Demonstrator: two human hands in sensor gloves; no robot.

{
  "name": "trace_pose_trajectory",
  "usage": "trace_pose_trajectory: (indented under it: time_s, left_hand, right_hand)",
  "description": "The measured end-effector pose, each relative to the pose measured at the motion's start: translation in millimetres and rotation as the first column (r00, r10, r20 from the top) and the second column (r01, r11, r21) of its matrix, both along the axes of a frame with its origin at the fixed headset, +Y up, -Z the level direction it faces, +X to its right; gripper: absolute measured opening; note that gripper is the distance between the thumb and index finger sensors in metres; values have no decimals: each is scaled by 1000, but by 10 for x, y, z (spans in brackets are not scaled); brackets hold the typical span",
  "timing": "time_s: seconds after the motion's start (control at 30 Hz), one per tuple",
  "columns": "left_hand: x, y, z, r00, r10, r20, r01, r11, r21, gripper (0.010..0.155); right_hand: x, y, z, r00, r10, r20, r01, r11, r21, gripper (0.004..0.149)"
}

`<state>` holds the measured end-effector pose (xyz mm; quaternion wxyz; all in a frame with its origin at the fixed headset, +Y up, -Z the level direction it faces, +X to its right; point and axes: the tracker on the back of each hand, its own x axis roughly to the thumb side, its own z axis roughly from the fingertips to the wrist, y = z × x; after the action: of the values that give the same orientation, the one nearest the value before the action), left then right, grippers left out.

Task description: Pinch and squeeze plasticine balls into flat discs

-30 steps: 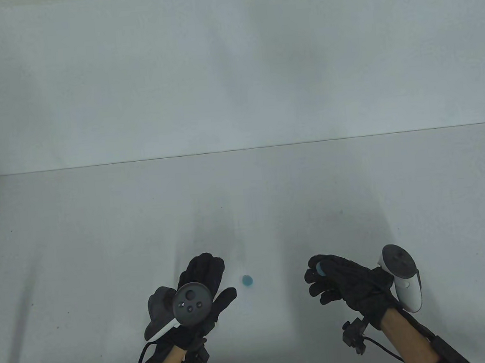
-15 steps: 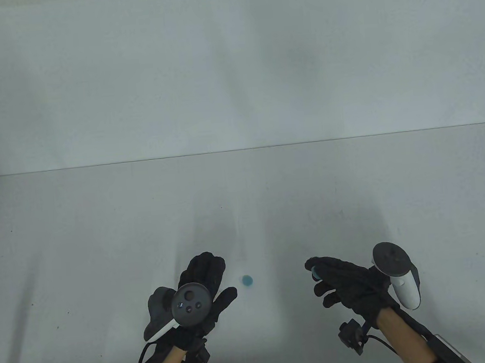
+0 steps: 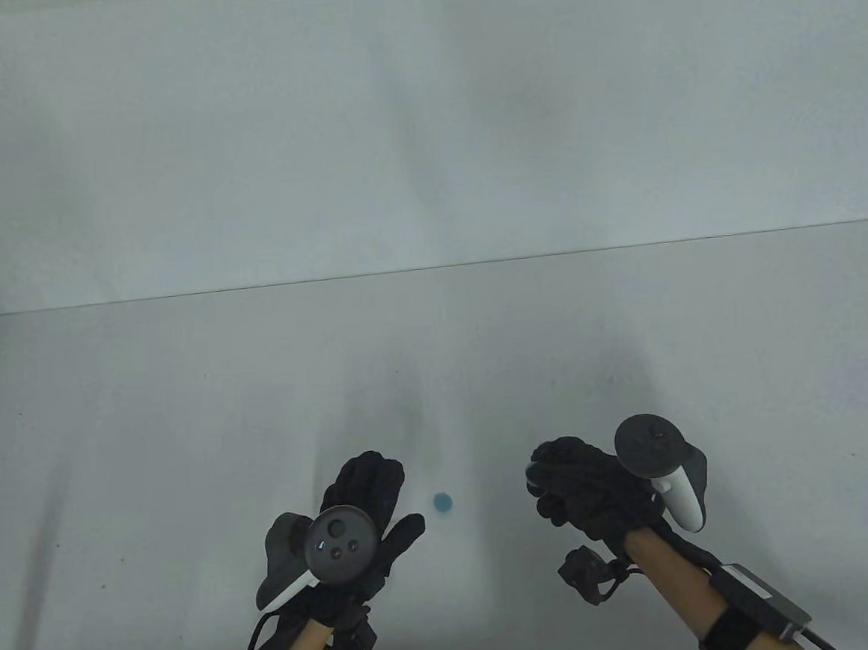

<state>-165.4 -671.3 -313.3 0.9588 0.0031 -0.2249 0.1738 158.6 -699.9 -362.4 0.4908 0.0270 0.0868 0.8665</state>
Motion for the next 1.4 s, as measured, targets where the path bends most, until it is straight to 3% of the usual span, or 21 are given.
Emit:
trace_pose_trajectory:
  time_s: [0.23,0.63,0.83,1.03,1.4]
  left_hand:
    - [-9,6,-6,1000,9,-2,-9,1000,-4,75]
    - [-13,8,-13,1000,9,-5,-9,1000,-9,75]
    - [-17,6,-19,1000,8,-7,-8,1000,-15,75]
    - [-10,0,-24,1000,2,-7,-3,1000,-23,75]
    - [-5,-2,-31,1000,-5,-11,5,999,-32,75]
  right_hand:
    - [-214,-131,-181,988,151,2,-151,988,7,41]
    - [-481,-382,-460,947,298,-119,-308,949,-74,39]
    - [-633,-476,-550,875,458,-156,-467,884,-20,39]
    - [-699,-498,-583,858,494,-142,-495,868,36,39]
    - [-854,-508,-577,673,728,-129,-705,685,183,39]
